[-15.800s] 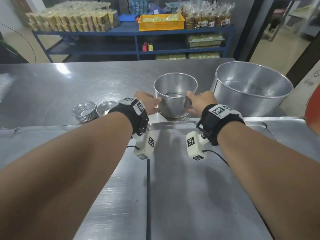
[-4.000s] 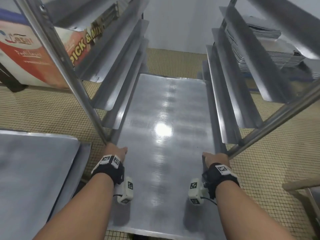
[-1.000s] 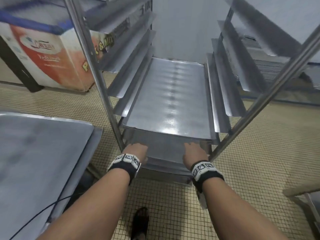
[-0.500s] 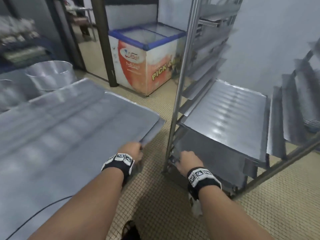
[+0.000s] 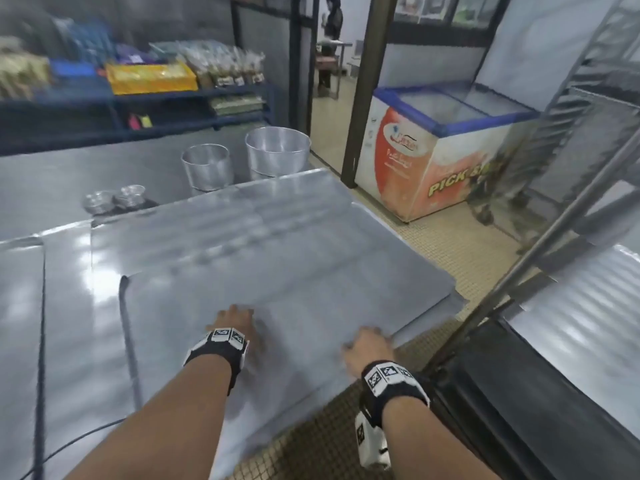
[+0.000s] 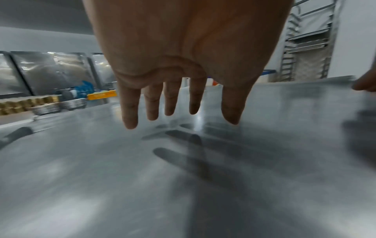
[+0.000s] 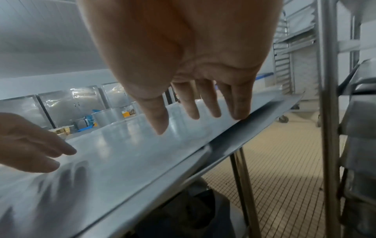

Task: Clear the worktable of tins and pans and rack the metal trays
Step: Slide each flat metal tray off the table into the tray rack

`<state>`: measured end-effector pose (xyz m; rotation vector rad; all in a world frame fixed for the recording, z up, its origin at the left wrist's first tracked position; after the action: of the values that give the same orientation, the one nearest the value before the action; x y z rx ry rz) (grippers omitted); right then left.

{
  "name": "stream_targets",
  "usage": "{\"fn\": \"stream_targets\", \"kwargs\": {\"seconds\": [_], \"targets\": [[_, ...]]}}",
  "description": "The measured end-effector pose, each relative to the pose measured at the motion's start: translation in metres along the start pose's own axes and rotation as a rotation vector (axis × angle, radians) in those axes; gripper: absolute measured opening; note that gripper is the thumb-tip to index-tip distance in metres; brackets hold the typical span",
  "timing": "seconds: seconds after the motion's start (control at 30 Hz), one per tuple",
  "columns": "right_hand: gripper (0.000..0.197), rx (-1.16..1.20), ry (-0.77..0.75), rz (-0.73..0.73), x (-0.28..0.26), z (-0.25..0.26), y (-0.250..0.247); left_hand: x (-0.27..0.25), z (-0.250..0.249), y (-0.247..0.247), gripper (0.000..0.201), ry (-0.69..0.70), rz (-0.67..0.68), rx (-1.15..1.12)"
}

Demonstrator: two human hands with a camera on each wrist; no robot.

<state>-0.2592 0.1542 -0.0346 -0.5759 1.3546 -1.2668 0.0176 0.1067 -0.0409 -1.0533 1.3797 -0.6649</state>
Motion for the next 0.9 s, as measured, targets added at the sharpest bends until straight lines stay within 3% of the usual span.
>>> {"fn": "stream_targets", "kwargs": {"seconds": [0.13,0.37,0.6,0.9], "targets": [[0.074,0.050,0.267,0.098,0.010,0.016,0.025,0.001,0.061,-0.004,0.074,-0.070,-0.002,-0.033],[0.109,0.054,0.432,0.096,0.024,0.040,0.025,0.001,0.104,0.012,0.097,-0.064,0.011,-0.142],[0.113,0.005,0.387,0.077,0.059,0.056,0.015,-0.001,0.100,0.009,0.093,-0.170,0.018,-0.189],[0.116,-0.023,0.164,0.078,0.116,0.080,-0.003,-0.004,0.089,0.018,0.093,-0.347,-0.026,-0.261]]}}
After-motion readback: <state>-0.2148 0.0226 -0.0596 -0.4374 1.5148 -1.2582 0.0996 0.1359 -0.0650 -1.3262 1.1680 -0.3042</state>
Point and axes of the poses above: each hand's wrist, its own x-axis towards the middle knuckle, its own y-axis out of the palm, z = x × y, the point moved 7 cm from there along x, towards the middle knuckle, and after that the axes turned 1 degree about -z, right-handed, at the moved point
